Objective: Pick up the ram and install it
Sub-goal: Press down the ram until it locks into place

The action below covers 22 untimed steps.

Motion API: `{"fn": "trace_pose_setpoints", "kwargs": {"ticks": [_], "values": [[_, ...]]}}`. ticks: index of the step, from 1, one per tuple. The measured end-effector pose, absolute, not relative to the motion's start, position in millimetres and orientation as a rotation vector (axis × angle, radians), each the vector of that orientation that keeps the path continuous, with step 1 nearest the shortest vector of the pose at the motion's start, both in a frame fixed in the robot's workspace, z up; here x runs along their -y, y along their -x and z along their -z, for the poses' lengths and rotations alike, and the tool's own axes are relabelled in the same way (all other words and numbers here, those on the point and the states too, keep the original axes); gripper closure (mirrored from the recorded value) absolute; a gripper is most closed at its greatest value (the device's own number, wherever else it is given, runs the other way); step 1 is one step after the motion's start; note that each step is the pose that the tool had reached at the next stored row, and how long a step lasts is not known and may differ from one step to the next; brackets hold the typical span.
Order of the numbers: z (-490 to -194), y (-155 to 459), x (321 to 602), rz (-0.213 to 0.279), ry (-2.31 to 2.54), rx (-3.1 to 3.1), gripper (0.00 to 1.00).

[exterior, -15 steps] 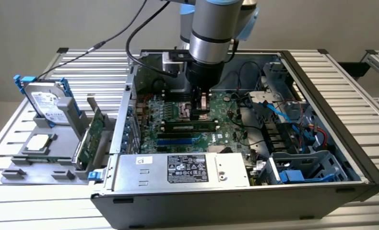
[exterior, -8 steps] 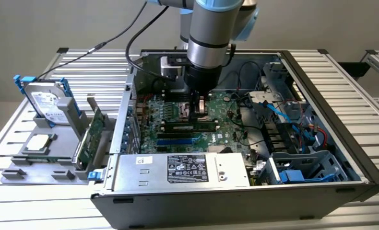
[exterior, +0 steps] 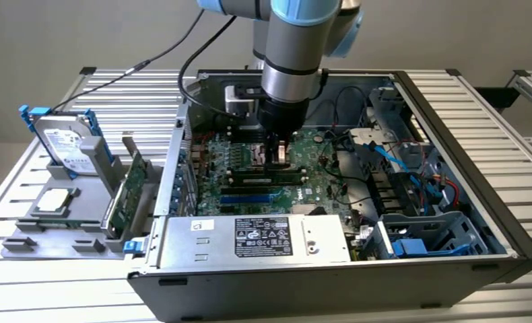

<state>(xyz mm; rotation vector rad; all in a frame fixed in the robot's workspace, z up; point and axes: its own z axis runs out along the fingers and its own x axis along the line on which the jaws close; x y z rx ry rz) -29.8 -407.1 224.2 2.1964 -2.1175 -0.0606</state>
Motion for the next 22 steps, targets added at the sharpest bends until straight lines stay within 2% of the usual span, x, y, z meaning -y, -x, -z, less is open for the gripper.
{"fn": "trace_pose_setpoints", "kwargs": {"ticks": [7, 22], "values": [[-246.3, 29.8, 407.0, 0.062, -2.197, 2.118, 0.89], [-246.7, 29.8, 407.0, 0.062, -2.197, 2.118, 0.89]]}}
